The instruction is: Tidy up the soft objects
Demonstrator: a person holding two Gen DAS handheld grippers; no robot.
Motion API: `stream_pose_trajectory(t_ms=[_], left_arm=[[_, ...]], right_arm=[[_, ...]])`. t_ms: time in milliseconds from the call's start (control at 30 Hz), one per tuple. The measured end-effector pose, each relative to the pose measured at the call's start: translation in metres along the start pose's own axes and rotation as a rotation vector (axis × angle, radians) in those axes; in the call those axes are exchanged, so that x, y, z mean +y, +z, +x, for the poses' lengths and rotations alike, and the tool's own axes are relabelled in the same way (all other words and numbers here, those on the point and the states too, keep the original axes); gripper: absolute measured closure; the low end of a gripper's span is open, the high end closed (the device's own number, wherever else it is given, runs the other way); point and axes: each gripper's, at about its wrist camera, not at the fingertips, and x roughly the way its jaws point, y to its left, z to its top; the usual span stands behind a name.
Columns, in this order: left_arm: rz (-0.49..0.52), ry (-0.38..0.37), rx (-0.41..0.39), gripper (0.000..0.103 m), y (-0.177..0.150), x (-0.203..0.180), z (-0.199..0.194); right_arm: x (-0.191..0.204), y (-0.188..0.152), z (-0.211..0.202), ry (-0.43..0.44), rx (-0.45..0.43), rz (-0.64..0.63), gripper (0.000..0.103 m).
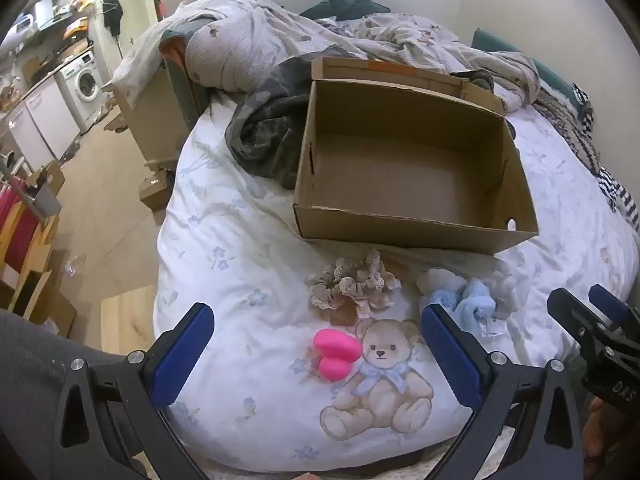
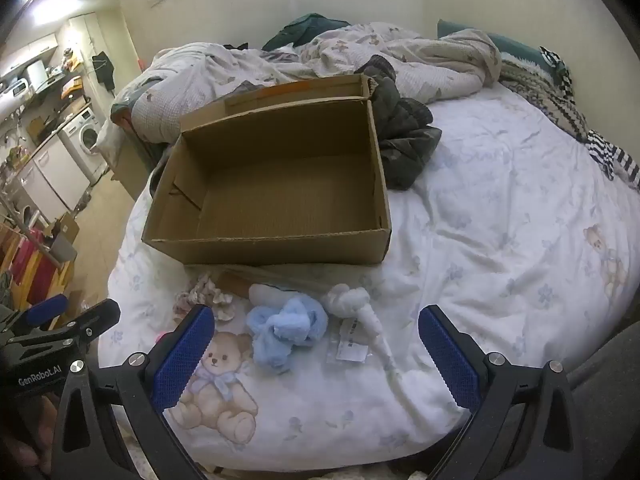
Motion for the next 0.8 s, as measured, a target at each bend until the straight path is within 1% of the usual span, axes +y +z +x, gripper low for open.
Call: stream_pose_trajectory(t_ms=[133, 167, 200, 800], left_arm=[[0.014, -0.008, -0.002, 0.000, -0.0011, -0.0023, -0.0007], [0.014, -0.011, -0.001, 0.000, -0.0013, 0.0046, 0.0053], [0.005, 0.000, 0.000, 0.000, -0.0009, 0.0001, 0.0028], [-0.004, 0.001, 0.006, 0.000, -0.0014, 0.0022, 0.0011]], right_arm=[[-0.0004, -0.0001, 0.0004, 0.008, 0.002, 0.008, 0.000], [-0.0005, -0.0001, 0.0007, 0.008, 0.005, 0.009, 0.000], [-0.0007, -0.0002, 0.0007, 0.008, 0.005, 0.009, 0.000], [-0.0015, -0.0004, 0.0017, 0.001, 0.011, 0.008, 0.000]])
